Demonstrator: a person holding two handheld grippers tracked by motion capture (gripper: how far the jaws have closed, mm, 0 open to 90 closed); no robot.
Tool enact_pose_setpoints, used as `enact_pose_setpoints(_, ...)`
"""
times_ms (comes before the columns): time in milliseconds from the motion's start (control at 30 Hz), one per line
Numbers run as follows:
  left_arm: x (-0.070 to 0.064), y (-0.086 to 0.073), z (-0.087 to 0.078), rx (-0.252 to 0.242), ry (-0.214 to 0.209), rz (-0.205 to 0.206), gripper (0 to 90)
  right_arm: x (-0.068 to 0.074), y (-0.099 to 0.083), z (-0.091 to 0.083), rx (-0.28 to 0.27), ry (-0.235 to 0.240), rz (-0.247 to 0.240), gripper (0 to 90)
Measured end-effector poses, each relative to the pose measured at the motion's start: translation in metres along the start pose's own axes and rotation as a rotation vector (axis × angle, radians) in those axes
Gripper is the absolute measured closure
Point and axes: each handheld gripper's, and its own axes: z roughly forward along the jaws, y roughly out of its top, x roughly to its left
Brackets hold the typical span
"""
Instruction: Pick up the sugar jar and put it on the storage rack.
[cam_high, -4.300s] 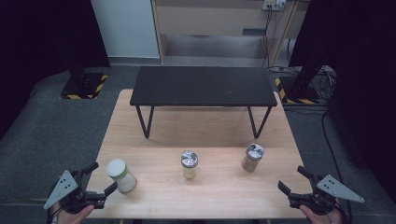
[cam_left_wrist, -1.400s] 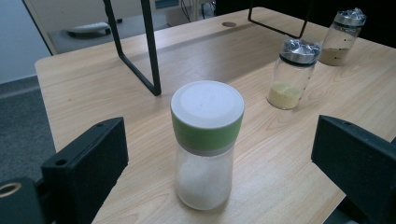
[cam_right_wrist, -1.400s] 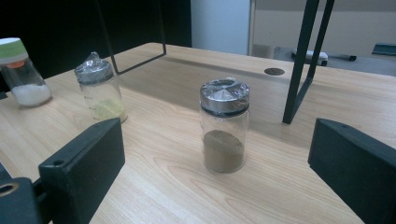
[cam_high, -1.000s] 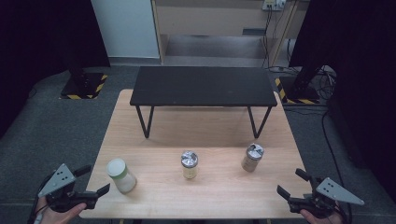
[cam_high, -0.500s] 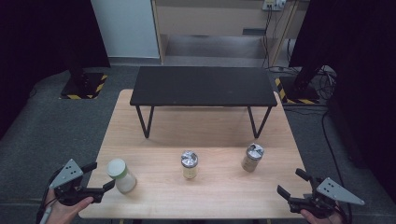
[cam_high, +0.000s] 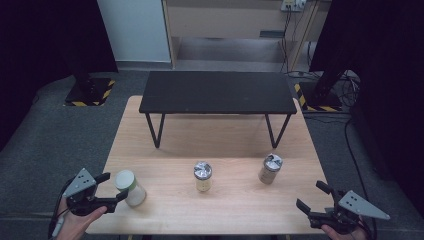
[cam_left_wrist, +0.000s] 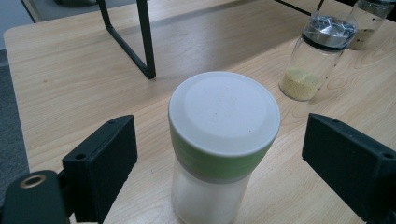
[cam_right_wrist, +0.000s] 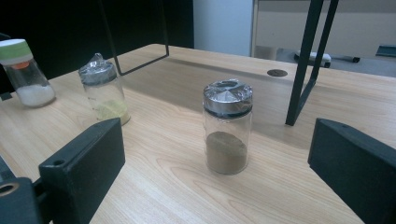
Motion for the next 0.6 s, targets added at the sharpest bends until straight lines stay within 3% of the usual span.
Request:
enact_pose_setpoints(233, 0.001, 0.001, 0.010, 0.003, -0.018, 0.006, 16.5, -0.001, -0.001, 0.000, -0.004, 0.002, 0.010, 4.5)
enact_pose_setpoints(600, 0.001, -0.006, 0.021, -0.014, -0.019, -0.016, 23.8, -0.002, -0.001, 0.000, -0.007, 0.004, 0.018, 4.5)
